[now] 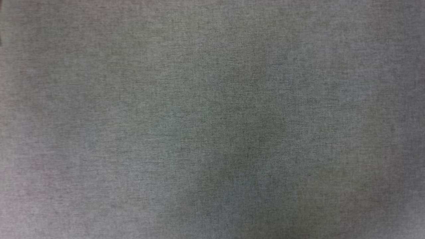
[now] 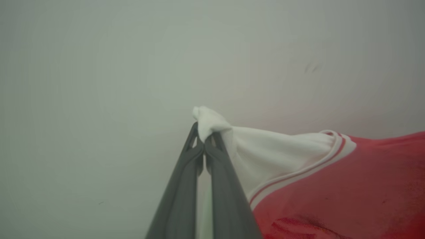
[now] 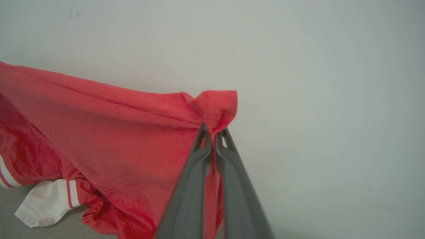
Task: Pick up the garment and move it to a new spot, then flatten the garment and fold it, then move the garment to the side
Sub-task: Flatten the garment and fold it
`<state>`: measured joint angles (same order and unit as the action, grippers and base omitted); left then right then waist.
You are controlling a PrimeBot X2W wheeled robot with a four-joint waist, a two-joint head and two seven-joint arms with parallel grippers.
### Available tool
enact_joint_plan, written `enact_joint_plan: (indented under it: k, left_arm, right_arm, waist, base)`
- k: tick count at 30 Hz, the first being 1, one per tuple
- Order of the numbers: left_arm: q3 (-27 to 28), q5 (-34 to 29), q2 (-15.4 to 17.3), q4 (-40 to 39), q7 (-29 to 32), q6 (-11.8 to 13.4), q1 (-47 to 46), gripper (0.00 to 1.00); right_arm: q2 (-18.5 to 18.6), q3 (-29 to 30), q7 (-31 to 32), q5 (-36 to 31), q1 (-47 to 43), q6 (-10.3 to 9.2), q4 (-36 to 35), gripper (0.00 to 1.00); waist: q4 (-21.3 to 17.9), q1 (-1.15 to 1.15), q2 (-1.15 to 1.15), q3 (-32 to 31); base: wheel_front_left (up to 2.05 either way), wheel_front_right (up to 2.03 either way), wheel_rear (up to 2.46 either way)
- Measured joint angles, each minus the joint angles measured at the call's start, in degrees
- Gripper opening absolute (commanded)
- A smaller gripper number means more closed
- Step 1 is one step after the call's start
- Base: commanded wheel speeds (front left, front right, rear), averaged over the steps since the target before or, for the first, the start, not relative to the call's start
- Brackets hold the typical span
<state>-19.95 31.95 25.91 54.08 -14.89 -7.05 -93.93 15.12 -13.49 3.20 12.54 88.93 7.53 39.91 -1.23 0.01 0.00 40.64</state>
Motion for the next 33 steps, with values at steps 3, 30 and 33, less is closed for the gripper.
enact_joint_plan:
  k: [3,30,33]
  left_arm:
    - [-0.1,1.2,-0.6,1.0,0.0,-0.2,2.4,0.0]
    - [-2.8,16.3,1.3,-19.8,1.6,3.6,68.7,0.0]
    - [-2.4,17.6,2.2,-25.7,3.2,6.4,75.4,0.0]
  right_arm:
    - [0.0,-2.1,0.9,1.2,-1.8,-0.01,0.5,0.0]
    - [10.9,-4.3,7.3,15.7,-61.6,0.04,-19.7,0.0]
    - [10.7,-1.2,7.9,15.6,-68.6,0.04,-23.2,0.0]
  waist:
    - [0.3,0.0,0.0,-0.5]
    - [4.2,-0.03,0.0,-27.7]
    - [4.5,-0.03,0.0,-30.9]
  base:
    - [0.0,0.0,0.0]
    - [0.0,0.0,0.0]
    - [0.0,0.0,0.0]
